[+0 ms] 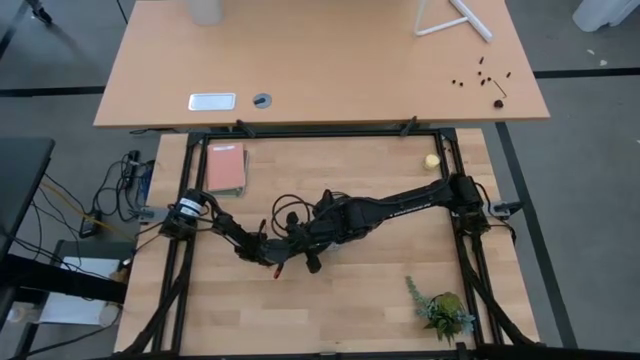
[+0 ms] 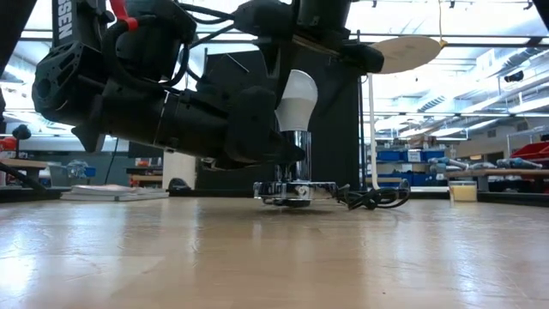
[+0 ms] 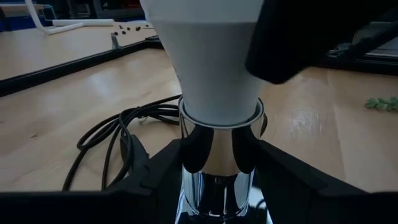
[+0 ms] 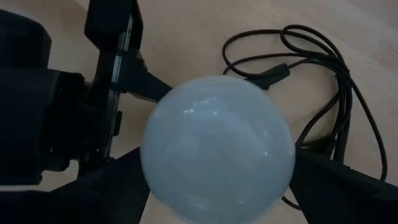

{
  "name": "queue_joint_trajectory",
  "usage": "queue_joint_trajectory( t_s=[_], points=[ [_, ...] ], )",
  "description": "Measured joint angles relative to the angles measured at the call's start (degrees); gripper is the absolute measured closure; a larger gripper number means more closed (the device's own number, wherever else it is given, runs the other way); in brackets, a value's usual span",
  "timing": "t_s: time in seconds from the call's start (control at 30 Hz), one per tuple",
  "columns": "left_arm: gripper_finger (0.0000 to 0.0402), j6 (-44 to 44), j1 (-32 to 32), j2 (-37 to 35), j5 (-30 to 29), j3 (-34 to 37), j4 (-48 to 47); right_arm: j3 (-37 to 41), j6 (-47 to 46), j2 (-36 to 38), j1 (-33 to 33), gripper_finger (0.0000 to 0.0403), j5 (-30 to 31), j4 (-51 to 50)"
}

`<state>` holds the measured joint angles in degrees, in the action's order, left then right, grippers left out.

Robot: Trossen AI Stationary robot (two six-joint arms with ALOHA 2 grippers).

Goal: Screw lightbulb
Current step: Remove the lightbulb from the silver lamp

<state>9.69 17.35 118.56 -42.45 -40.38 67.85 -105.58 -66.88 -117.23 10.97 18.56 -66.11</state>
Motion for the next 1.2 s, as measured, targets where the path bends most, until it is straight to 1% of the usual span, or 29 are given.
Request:
queue_joint_trajectory(
  t_s=[0.3, 0.53, 0.63, 0.8, 0.97, 1.1, 1.2],
  points=[
    [0.0214, -0.3, 0.3, 0.0, -0.1, 0.0, 0.0, 0.0, -0.5, 0.0, -0.5, 0.0063, 0.8, 0.0],
    [0.0214, -0.3, 0.3, 0.0, -0.1, 0.0, 0.0, 0.0, -0.5, 0.0, -0.5, 0.0118, 0.8, 0.0],
    [0.0213, -0.3, 0.3, 0.0, -0.1, 0.0, 0.0, 0.0, -0.5, 0.0, -0.5, 0.0134, 0.8, 0.0],
    [0.0214, -2.0, 0.4, 0.0, 0.7, 0.1, 0.0, 0.0, 1.0, 0.0, -0.4, 0.0125, -0.9, -0.1],
    [0.0213, -3.5, 0.5, 0.0, 3.4, 0.6, 0.0, 0.0, 9.2, 0.0, -0.4, 0.0126, -3.8, -0.1],
    [0.0213, -5.1, 0.5, 0.0, 5.3, 1.3, 0.3, 0.0, 21.8, 0.0, -0.5, 0.0128, -7.5, 0.2],
    [0.0213, -6.4, 0.4, 0.0, 7.8, 1.4, 0.2, 0.0, 32.8, 0.0, -0.8, 0.0127, -10.1, 0.2]
  ],
)
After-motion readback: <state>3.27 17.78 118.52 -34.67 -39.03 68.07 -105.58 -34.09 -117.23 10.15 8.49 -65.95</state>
